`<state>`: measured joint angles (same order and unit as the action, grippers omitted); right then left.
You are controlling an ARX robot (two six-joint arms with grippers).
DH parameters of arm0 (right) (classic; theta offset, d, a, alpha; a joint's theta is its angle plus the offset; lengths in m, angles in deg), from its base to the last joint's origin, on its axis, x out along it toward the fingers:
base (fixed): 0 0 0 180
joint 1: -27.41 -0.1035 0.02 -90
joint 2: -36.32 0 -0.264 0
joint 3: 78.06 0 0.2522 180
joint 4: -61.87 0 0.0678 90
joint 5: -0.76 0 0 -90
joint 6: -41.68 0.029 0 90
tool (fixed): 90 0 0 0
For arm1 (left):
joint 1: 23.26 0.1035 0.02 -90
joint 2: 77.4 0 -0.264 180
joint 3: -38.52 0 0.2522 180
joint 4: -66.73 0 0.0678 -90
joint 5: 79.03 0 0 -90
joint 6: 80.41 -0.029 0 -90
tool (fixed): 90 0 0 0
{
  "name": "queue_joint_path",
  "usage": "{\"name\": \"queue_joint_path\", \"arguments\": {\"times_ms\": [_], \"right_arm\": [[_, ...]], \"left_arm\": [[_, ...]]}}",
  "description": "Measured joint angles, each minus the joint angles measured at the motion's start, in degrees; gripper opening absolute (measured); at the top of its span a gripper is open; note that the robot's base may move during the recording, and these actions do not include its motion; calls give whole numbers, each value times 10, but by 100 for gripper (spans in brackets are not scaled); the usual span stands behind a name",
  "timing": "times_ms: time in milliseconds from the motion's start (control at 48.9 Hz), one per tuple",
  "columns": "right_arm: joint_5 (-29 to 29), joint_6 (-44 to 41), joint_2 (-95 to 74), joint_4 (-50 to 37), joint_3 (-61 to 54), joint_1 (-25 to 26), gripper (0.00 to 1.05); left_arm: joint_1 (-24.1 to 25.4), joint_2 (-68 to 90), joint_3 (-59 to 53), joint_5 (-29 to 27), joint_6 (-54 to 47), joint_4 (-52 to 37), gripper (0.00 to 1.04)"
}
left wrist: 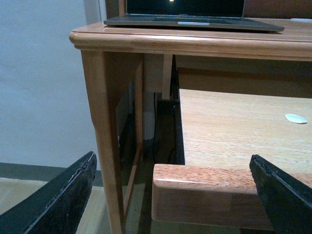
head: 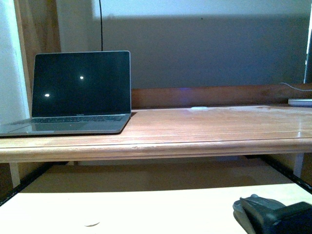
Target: Place mouse
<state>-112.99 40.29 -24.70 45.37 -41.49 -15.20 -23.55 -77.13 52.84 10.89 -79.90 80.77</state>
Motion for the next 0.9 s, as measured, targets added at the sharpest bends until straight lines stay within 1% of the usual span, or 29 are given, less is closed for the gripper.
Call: {"name": "queue_joint_path", "arguments": {"times_ms": [123, 205, 368, 491, 798, 819, 901], "right_arm": [[-5, -2, -42, 13, 26, 7, 97], [-5, 3, -57, 38, 43, 17, 97], [7, 38, -77, 126, 82, 41, 97], [18, 59, -91, 167, 101, 56, 97], [47, 90, -110, 221, 136, 81, 97], [48, 92, -111, 222, 137, 82, 96], [52, 95, -111, 225, 137, 82, 80]], "left_arm": [[0, 0, 0, 0, 0, 0, 97], [0, 0, 0, 0, 0, 0, 97], [0, 0, 0, 0, 0, 0, 97], [0, 0, 0, 0, 0, 0, 97], [0, 0, 0, 0, 0, 0, 97], [0, 0, 0, 0, 0, 0, 97], [0, 0, 0, 0, 0, 0, 97]]}}
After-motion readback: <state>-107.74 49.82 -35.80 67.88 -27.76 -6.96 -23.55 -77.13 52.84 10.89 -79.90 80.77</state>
